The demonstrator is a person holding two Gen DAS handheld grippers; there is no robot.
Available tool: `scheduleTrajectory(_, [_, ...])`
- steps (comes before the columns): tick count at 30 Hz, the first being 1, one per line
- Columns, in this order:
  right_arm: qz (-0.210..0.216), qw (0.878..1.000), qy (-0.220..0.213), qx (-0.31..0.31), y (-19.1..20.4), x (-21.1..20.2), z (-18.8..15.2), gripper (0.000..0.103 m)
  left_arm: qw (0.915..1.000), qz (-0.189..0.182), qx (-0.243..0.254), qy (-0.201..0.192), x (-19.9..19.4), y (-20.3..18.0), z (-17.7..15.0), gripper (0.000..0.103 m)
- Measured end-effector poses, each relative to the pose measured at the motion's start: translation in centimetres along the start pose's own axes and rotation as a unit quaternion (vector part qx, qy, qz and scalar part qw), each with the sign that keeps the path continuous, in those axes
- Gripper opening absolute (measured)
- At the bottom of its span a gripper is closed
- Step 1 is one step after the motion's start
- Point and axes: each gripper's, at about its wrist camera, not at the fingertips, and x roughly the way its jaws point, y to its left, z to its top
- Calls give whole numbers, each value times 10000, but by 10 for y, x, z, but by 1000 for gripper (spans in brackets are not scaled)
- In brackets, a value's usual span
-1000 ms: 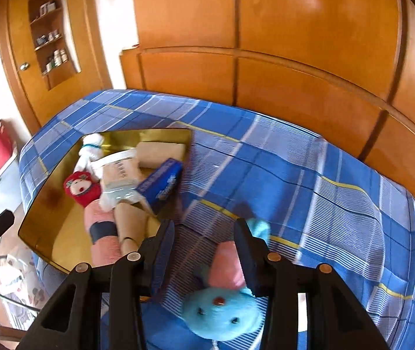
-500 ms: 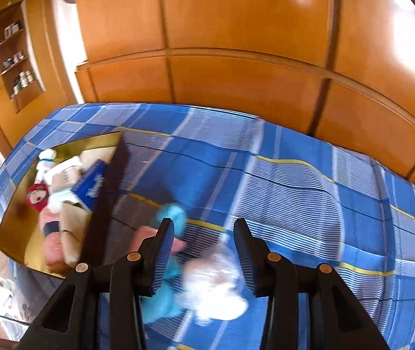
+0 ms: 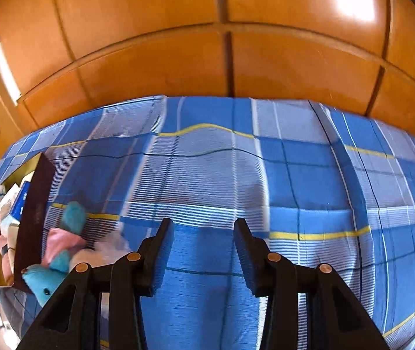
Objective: Organize soft objects
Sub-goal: 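Grasp the blue plush bunny with the left tool while the right tool moves to the plastic bag, then carry the bunny into the tray with the left tool while the right tool grasps the plastic bag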
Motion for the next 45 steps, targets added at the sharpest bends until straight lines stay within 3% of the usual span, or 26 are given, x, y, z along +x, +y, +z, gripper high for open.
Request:
scheduleTrajectory(5, [117,9999,53,87,-6,5,-1,43,9975,-557,303,308,25,-40,17,84])
scheduleTrajectory(13, [362,9993,44,50,0,1,-1,43,9891,-690,948,886,76,-86,21,82])
scheduleTrajectory(14, [373,9993,45,48,1,0,-1,43,9881,-679,989,958,81,-88,19,77])
scheduleTrajectory(16, [398,9992,54,60,1,1,0,43,9853,-728,1046,1134,92,-93,15,45])
scheduleTrajectory(19, [427,9990,83,87,1,3,-1,43,9783,-972,1169,1406,107,-100,7,35])
scheduleTrajectory(22, [490,9987,143,83,3,5,-3,43,9806,-997,1167,1220,105,-102,6,29])
scheduleTrajectory(31, [1322,9899,369,-359,33,8,-16,43,9880,-1329,736,273,51,-79,20,29])
scheduleTrajectory(37, [1804,9797,466,-744,59,9,-25,47,9897,-1342,488,-67,18,-56,27,29])
scheduleTrajectory(39, [1817,9781,496,-885,68,10,-29,56,9906,-1308,382,-121,11,-47,26,29])
scheduleTrajectory(45, [1661,9765,737,-1156,85,24,-40,57,9928,-1165,-76,-263,-11,-11,24,29])
